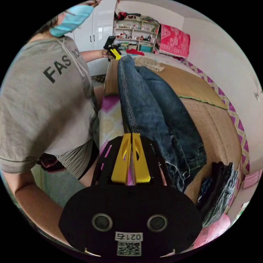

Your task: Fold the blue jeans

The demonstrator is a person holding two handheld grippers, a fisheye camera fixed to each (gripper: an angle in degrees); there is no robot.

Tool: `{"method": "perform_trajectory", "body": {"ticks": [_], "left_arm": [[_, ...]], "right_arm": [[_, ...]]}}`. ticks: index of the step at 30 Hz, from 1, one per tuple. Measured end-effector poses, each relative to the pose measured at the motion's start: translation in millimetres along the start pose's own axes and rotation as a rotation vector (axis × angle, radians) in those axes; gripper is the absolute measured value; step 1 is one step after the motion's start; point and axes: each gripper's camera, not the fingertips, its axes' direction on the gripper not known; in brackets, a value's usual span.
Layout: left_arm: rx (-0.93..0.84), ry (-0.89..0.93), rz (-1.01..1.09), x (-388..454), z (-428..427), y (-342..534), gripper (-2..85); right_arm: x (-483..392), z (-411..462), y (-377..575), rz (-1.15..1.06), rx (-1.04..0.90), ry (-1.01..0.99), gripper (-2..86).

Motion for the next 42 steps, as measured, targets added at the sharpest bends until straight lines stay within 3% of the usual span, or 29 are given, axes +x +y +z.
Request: {"method": "perform_trajectory", "body": {"ticks": [5,7,10,13,16,21,23,26,29,34,42], "left_arm": [[-0.052,0.166,-0.333,30,84,136,-0.9],[0.228,0.21,-0.503,24,57,200,-0.9],[0.364,0.129,-0.636,25,8,253,-0.9],[0.453,-0.007,-0.676,39,-48,283,-0.9],[0.418,-0.197,-0.714,42,-86,289,-0.9],[0.255,-0.335,-0.79,0,-89,289,-0.9],[0.123,-0.335,-0.827,-20,-68,293,-1.0],[0.192,-0.28,-0.869,-29,-70,320,-1.0],[0.256,-0.142,-0.991,-37,-79,351,-1.0],[0.236,-0.26,-0.941,-3,-92,357,-1.0],[0.151,-0.353,-0.882,8,-68,329,-1.0]], "right_arm": [[-75,88,55,0.175,-0.232,0.067,-0.5],[-65,67,86,0.34,-0.02,0.072,0.1],[-46,48,121,0.51,0.006,-0.075,1.1],[-54,-5,140,0.535,0.133,0.002,3.9],[-48,-56,157,0.609,0.24,0.134,7.2],[-7,-63,164,0.709,0.163,0.3,6.3],[21,-47,170,0.777,0.129,0.287,2.6],[42,-4,180,0.836,-0.088,0.337,-0.1],[24,-7,183,0.799,-0.055,0.368,-0.5],[-11,1,154,0.724,-0.179,0.509,-0.7],[-43,-8,154,0.721,-0.218,0.48,-0.8]]}}
